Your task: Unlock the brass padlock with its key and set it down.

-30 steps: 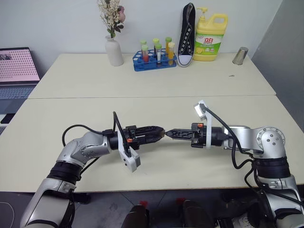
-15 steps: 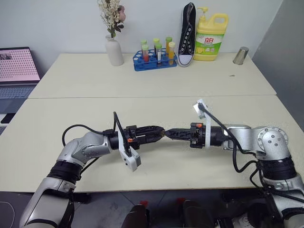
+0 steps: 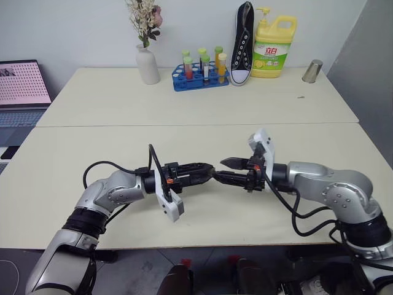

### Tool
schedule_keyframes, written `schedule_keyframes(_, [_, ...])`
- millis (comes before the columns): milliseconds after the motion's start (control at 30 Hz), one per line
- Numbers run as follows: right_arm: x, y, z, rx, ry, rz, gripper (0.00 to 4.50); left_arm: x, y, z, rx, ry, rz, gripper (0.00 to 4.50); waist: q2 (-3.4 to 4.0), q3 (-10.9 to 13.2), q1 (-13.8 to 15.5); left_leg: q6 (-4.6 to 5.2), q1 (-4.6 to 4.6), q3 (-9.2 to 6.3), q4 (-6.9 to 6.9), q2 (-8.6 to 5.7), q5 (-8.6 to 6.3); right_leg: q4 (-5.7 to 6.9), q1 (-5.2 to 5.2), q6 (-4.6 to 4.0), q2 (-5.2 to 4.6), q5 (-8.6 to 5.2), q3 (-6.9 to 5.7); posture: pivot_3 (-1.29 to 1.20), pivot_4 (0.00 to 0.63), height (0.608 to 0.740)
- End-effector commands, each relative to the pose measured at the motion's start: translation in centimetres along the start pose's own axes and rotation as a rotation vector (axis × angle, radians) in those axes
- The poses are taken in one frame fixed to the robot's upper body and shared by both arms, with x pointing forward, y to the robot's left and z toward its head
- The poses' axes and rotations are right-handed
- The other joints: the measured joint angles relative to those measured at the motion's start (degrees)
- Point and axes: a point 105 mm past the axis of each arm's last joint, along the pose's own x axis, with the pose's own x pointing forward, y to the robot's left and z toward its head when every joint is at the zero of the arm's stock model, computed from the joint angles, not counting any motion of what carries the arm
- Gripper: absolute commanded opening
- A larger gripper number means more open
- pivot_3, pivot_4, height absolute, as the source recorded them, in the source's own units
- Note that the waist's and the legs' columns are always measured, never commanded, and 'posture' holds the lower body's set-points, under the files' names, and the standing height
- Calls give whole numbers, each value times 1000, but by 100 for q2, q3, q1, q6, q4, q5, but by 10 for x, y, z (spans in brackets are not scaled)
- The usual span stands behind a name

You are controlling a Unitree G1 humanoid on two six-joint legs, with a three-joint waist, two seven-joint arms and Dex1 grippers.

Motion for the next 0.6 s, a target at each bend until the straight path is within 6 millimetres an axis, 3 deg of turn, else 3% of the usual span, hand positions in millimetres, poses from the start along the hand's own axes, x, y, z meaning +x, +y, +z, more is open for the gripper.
schedule_keyframes(33, [-2, 3, 10, -6, -37, 7, 3233, 2, 13, 3, 15, -24, 51, 961, 0, 0, 3, 0, 0, 0, 0, 0, 0, 0, 0, 0, 0, 0, 0, 0, 150, 740])
schedule_keyframes(267, [4, 0, 7, -3, -21, 11, 3233, 1, 13, 4, 16, -22, 50, 961, 0, 0, -2, 0, 1, 0, -1, -4, 0, 0, -1, 0, 1, 0, -2, 0, 150, 740])
schedule_keyframes(300, [4, 0, 7, -2, -21, 10, 3063, 1, 13, 4, 16, -22, 50, 961, 0, 0, -4, 0, 1, 0, -1, -4, 0, 0, -1, 0, 1, 0, -2, 0, 150, 740])
schedule_keyframes(367, [4, 0, 7, -3, -23, 9, 2652, 1, 13, 4, 15, -21, 51, 961, 0, 0, -4, 0, 1, 0, -1, -4, 0, 0, -1, 0, 2, 0, -2, 0, 150, 740])
schedule_keyframes(600, [4, 0, 7, -10, -23, 16, 139, 1, 12, 4, 9, -20, 51, 961, 0, 0, -5, 0, 1, 0, -1, -4, 0, 1, -1, 0, 2, 0, -2, 0, 150, 740])
